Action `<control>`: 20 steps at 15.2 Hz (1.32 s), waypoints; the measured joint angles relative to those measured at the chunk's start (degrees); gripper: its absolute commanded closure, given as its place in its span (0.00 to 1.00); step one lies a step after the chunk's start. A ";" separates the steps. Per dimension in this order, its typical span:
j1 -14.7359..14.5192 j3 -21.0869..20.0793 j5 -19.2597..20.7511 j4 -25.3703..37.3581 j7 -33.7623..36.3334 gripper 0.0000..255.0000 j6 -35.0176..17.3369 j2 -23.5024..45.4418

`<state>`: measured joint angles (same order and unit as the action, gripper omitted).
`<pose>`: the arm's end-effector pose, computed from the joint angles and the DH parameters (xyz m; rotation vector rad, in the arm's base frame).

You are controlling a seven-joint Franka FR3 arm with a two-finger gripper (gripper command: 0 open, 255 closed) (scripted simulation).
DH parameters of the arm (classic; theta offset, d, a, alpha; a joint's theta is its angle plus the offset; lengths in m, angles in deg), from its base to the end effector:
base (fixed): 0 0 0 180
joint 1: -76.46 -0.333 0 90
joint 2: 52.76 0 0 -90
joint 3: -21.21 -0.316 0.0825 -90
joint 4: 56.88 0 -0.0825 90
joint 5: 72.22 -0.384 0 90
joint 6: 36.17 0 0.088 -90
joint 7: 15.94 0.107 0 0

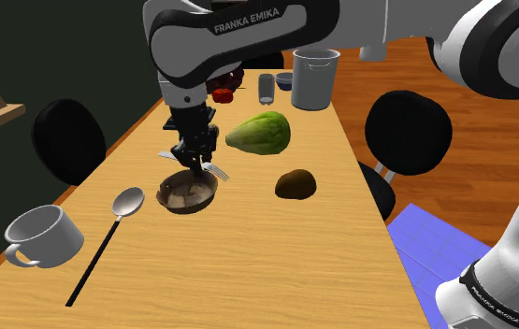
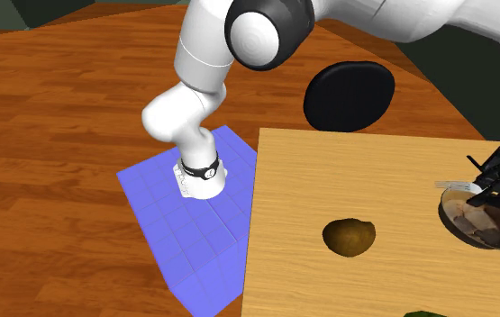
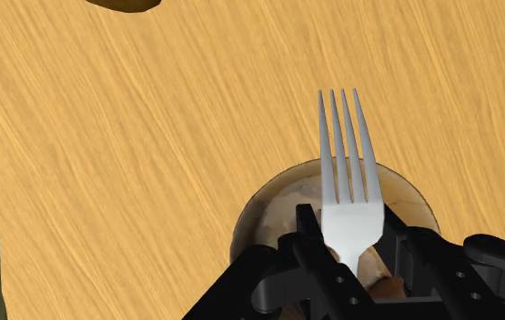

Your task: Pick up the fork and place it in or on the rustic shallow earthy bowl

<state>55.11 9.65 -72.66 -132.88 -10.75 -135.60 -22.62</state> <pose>0.5987 0.3549 0.4266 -2.9846 -0.7003 0.2100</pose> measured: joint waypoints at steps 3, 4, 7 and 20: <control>-0.04 0.05 0.09 -1.30 -0.05 1.00 -1.90 0.61; 0.02 0.06 0.08 -2.15 -0.13 1.00 -2.71 0.56; 0.04 0.09 0.10 -2.48 -0.18 1.00 -3.20 0.73; -0.05 0.14 0.22 2.67 -0.16 0.00 1.03 1.53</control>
<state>55.05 9.79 -72.44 -130.21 -10.92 -134.56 -21.10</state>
